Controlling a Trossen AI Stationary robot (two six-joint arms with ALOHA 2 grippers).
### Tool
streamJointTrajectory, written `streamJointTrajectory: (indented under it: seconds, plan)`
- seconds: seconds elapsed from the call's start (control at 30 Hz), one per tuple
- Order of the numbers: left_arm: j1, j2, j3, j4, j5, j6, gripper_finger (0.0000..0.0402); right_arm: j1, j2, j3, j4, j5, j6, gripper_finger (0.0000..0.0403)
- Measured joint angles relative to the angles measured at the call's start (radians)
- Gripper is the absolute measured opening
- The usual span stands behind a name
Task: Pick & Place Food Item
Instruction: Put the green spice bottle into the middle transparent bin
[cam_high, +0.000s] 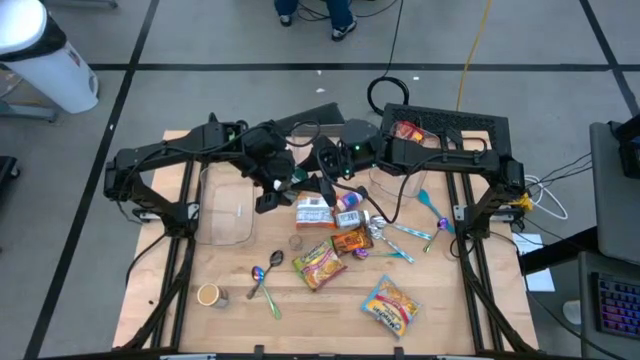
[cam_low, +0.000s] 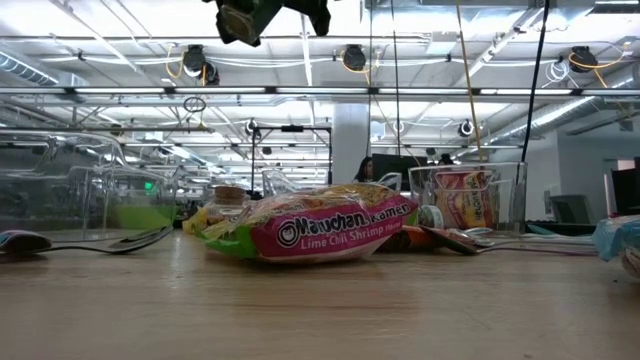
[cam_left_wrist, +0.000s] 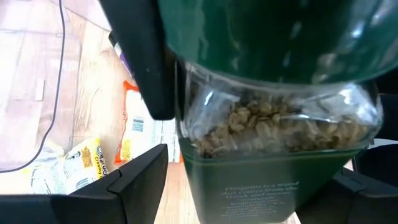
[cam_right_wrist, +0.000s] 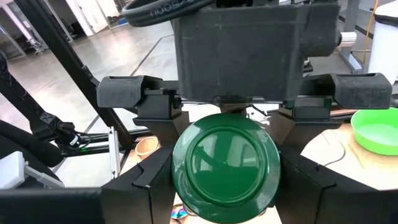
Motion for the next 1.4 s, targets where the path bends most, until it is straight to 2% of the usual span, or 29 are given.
streamJointTrajectory:
  seconds: [0.3, 0.57, 0.93, 1.2, 1.4]
  plan:
    - [0.016, -0.032, 0.010, -0.005, 0.001, -0.001, 0.0305, -0.024, 0.000, 0.000, 0.004, 0.005, -0.003, 0.0195]
    - [0.066, -0.092, 0.128, -0.036, -0.008, 0.021, 0.0299, -0.056, -0.001, 0.000, 0.002, 0.004, -0.003, 0.0195]
    - [0.154, -0.200, 0.344, -0.127, -0.166, 0.073, 0.0296, -0.139, -0.026, -0.002, -0.101, 0.008, -0.005, 0.0195]
    - [0.211, -0.306, 0.358, -0.121, -0.299, 0.061, 0.0286, -0.237, -0.060, 0.000, -0.152, 0.015, -0.022, 0.0195]
    - [0.261, -0.338, 0.353, -0.114, -0.278, 0.040, 0.0280, -0.310, -0.065, 0.000, -0.190, 0.047, -0.051, 0.0195]
